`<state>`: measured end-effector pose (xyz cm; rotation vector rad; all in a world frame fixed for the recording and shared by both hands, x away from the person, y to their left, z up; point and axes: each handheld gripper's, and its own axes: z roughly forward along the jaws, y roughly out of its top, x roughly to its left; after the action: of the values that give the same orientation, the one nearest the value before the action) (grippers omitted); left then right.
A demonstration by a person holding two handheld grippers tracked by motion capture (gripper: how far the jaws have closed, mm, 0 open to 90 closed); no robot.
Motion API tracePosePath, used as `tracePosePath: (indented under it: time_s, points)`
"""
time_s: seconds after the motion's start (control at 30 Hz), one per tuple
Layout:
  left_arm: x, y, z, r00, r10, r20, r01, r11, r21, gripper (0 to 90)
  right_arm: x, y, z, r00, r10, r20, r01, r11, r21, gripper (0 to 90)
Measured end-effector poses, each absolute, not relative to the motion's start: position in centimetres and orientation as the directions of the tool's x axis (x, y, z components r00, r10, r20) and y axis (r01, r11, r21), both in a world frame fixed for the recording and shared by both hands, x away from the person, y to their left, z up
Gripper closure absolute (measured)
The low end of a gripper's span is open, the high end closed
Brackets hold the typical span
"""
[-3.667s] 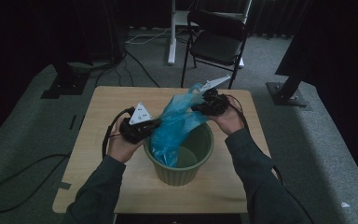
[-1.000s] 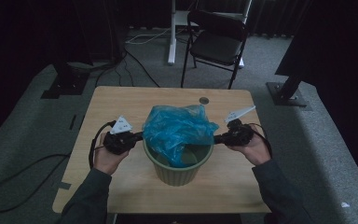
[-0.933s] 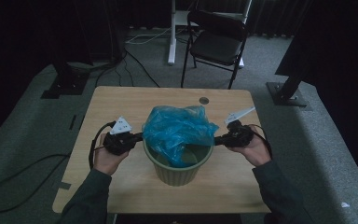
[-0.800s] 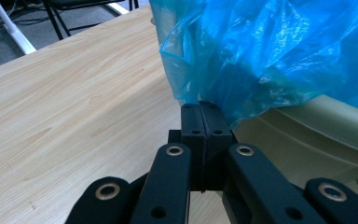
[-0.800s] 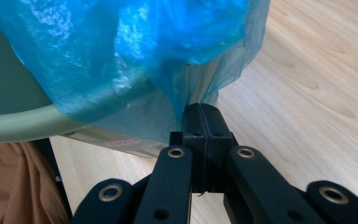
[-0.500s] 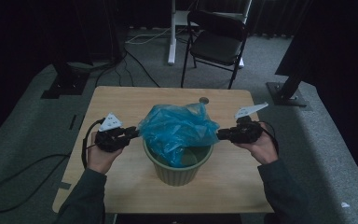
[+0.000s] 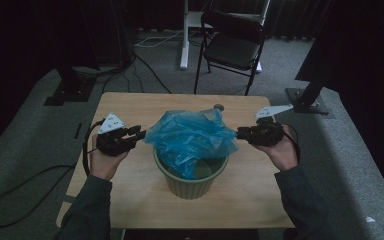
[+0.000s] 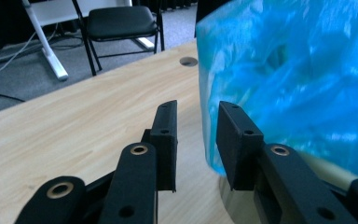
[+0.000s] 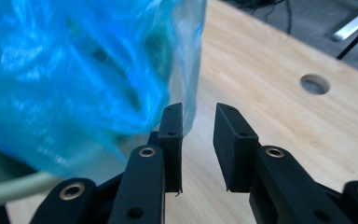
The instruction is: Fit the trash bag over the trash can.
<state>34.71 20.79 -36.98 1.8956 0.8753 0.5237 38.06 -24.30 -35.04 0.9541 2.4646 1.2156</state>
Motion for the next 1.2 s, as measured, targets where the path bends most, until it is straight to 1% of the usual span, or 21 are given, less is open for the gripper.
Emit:
tracePosePath:
  time_s: [0.27,0.4,0.5,0.57,0.6,0.73,0.87,0.93,0.97,1.0,1.03,1.13,1.2]
  points:
    - [36.1,19.3,-35.8,0.654,0.757,0.010,0.335,-0.301,0.893,66.9,38.5,-24.0,-33.8,-0.750,0.658,0.059,0.422,0.409,0.809,72.9]
    - [36.9,18.4,-35.8,0.662,0.749,0.004,0.345,-0.309,0.887,66.8,38.8,-23.0,-33.4,-0.764,0.643,0.049,0.399,0.412,0.819,74.3]
    - [37.1,17.8,-35.9,0.685,0.728,0.003,0.343,-0.326,0.881,63.7,38.9,-22.3,-33.4,-0.778,0.626,0.048,0.390,0.422,0.818,74.3]
    - [37.2,17.4,-35.9,0.701,0.714,0.011,0.334,-0.341,0.879,60.4,38.9,-21.6,-33.4,-0.798,0.601,0.044,0.375,0.439,0.817,72.5]
    - [37.3,17.2,-35.9,0.706,0.708,0.014,0.330,-0.346,0.878,60.4,38.9,-21.6,-33.4,-0.798,0.601,0.044,0.375,0.439,0.817,72.5]
    - [37.6,16.5,-35.9,0.724,0.690,0.018,0.319,-0.358,0.877,55.8,38.9,-20.6,-33.3,-0.820,0.571,0.034,0.349,0.453,0.820,68.3]
    - [38.0,15.9,-35.7,0.733,0.679,0.019,0.316,-0.365,0.876,55.5,39.2,-19.8,-33.1,-0.831,0.555,0.032,0.336,0.456,0.824,64.3]
    - [38.2,15.6,-35.8,0.737,0.676,0.015,0.319,-0.367,0.874,56.9,39.3,-19.6,-33.0,-0.830,0.556,0.037,0.340,0.452,0.825,63.9]
    - [38.3,15.5,-35.8,0.735,0.678,0.023,0.320,-0.377,0.869,62.2,39.6,-19.3,-33.0,-0.831,0.554,0.043,0.342,0.449,0.826,63.8]
    - [38.3,15.4,-35.8,0.731,0.681,0.029,0.323,-0.384,0.865,62.2,39.6,-19.3,-33.0,-0.831,0.554,0.043,0.342,0.449,0.826,63.8]
    - [38.4,15.3,-35.9,0.726,0.687,0.034,0.326,-0.388,0.862,65.9,39.7,-19.3,-32.9,-0.836,0.546,0.052,0.344,0.449,0.825,62.8]
    - [38.5,15.4,-35.9,0.717,0.697,0.031,0.330,-0.378,0.865,81.1,39.7,-19.3,-32.9,-0.844,0.533,0.061,0.344,0.450,0.824,60.6]
    - [38.5,15.6,-35.9,0.702,0.712,0.030,0.333,-0.365,0.869,86.3,39.6,-19.3,-33.0,-0.845,0.532,0.056,0.341,0.455,0.823,59.7]
